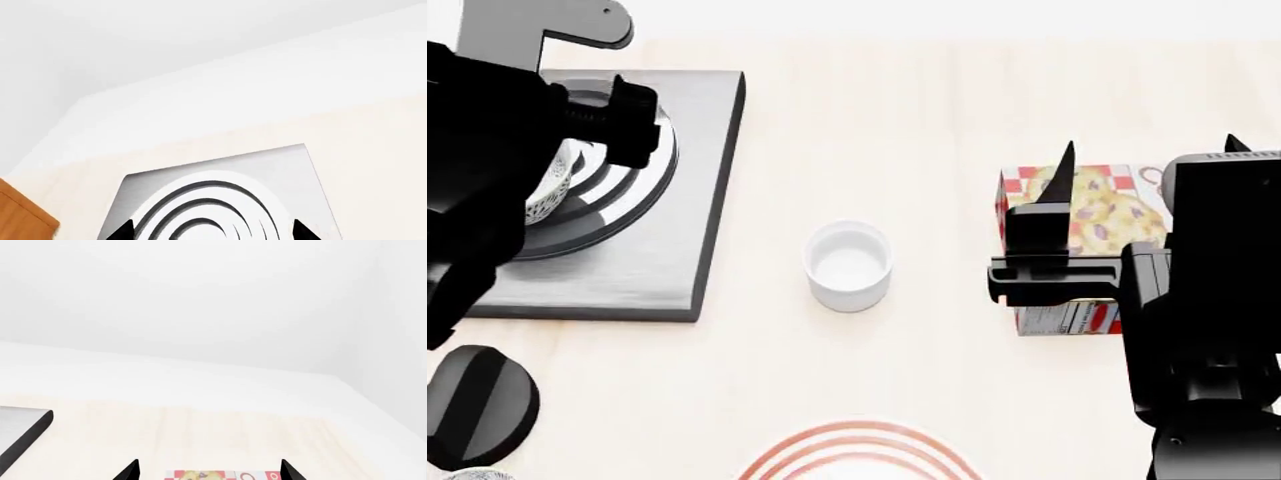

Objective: Pick the akita bowl on the stove and place it on the plate.

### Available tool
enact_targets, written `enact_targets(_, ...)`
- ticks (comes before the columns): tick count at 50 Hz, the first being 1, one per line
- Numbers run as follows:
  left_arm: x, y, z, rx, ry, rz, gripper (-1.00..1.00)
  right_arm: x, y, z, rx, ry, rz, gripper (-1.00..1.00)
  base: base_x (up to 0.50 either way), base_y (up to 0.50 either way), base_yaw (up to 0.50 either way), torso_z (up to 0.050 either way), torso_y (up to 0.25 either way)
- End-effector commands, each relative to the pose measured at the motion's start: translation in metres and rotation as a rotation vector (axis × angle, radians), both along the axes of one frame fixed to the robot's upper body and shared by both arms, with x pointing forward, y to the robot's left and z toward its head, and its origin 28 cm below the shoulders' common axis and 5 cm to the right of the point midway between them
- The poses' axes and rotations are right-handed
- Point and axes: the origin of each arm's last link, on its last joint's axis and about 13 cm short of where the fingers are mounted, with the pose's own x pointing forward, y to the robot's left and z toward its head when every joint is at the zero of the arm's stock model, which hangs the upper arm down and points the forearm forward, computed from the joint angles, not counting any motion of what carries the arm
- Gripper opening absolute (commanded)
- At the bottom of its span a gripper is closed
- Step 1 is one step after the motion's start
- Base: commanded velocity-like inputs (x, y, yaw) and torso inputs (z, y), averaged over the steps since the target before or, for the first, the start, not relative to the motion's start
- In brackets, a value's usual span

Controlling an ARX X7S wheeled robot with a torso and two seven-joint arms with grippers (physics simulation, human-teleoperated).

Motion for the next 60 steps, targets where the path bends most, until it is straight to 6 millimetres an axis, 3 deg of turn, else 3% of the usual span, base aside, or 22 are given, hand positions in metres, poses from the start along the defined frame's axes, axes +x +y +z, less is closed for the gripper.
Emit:
enact_targets(1,0.001,-0.004,-0.004,0.000,0.046,-0.002,1.00,0.002,-0.002,0.000,0.022,-0.008,-0.002,1.00,0.00,0.00,0.00,0.000,0.000)
enact_targets(60,-0.005,0.009,-0.032,0.083,0.159,0.058,1.00,0.001,-0.002,-0.001,0.021,-0.006,-0.005,1.00,0.00,0.00,0.00,0.000,0.000)
